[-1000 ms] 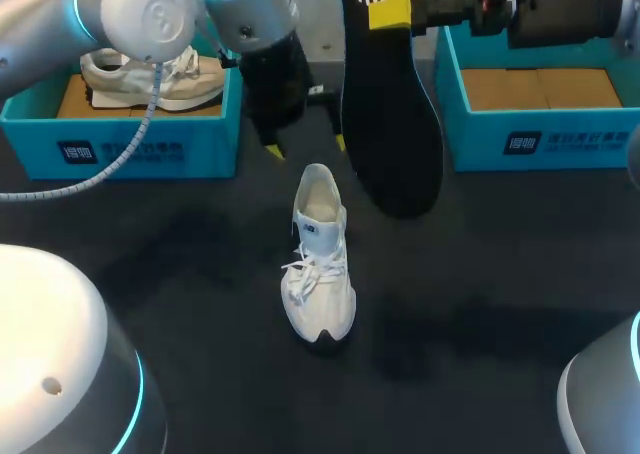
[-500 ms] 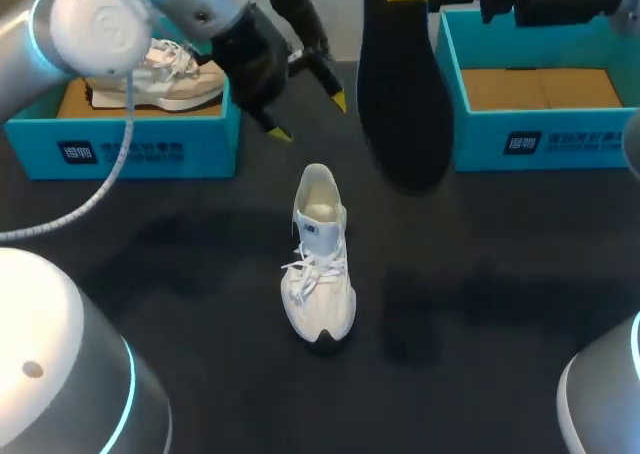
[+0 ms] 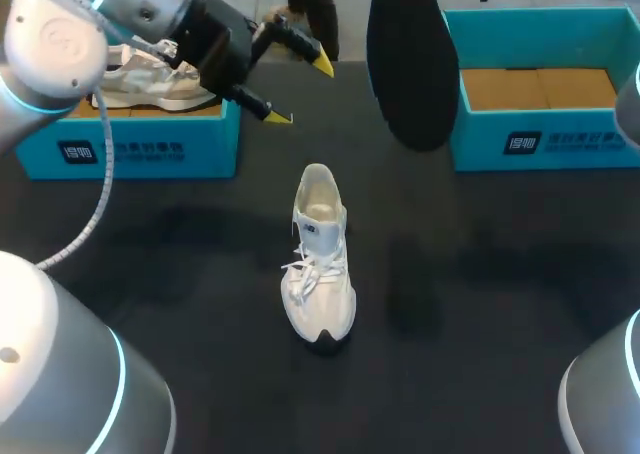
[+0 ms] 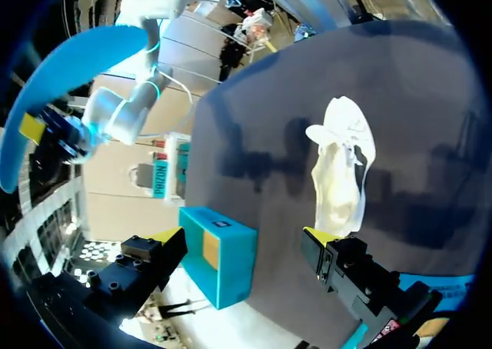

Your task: Take the shoe out of the shoebox, open the shoe tongue, remove and reinsert the insole, then place the shoe into the shoebox

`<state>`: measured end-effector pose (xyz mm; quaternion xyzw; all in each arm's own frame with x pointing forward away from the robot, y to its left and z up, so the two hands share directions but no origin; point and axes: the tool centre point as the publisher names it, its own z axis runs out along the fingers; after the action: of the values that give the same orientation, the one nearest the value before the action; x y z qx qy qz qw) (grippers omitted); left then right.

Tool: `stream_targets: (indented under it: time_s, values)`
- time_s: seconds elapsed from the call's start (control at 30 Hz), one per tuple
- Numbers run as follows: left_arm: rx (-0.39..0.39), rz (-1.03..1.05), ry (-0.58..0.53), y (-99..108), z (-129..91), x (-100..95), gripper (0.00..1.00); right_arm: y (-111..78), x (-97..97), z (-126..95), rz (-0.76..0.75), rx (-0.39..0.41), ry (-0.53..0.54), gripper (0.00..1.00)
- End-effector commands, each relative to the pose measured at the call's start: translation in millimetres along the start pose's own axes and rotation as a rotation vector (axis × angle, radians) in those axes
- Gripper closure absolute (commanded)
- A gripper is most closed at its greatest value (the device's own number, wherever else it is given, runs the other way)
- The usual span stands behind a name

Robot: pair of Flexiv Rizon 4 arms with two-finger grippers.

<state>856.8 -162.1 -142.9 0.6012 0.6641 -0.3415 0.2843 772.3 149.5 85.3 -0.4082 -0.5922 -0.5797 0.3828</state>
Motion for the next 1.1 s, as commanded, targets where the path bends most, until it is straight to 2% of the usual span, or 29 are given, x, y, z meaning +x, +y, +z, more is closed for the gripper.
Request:
stream_targets:
  time_s: [0.03,0.37,0.77,0.93,1.1]
  values:
    - [-0.01,0.021,-0.184,-6.5,-6.9,3.0,0.0,23.1,-9.2,0.5,0.018,0.063,0.005,1.0]
    - [-0.009,0.076,-0.379,-11.5,-28.6,-15.1,0.0,40.6,-22.8,-13.8,0.134,0.086,-0.016,1.0]
    - [-0.011,0.148,-0.553,-19.3,-51.1,-29.5,0.0,42.4,-43.8,-17.4,0.303,0.1,-0.012,1.0]
    - [-0.002,0.192,-0.612,-24.2,-57.7,-38.6,0.0,53.6,-57.9,-16.6,0.35,0.091,-0.023,1.0]
    - [-0.041,0.248,-0.648,-31.0,-62.3,-46.2,0.0,65.7,-78.7,-13.4,0.392,0.044,-0.07,1.0]
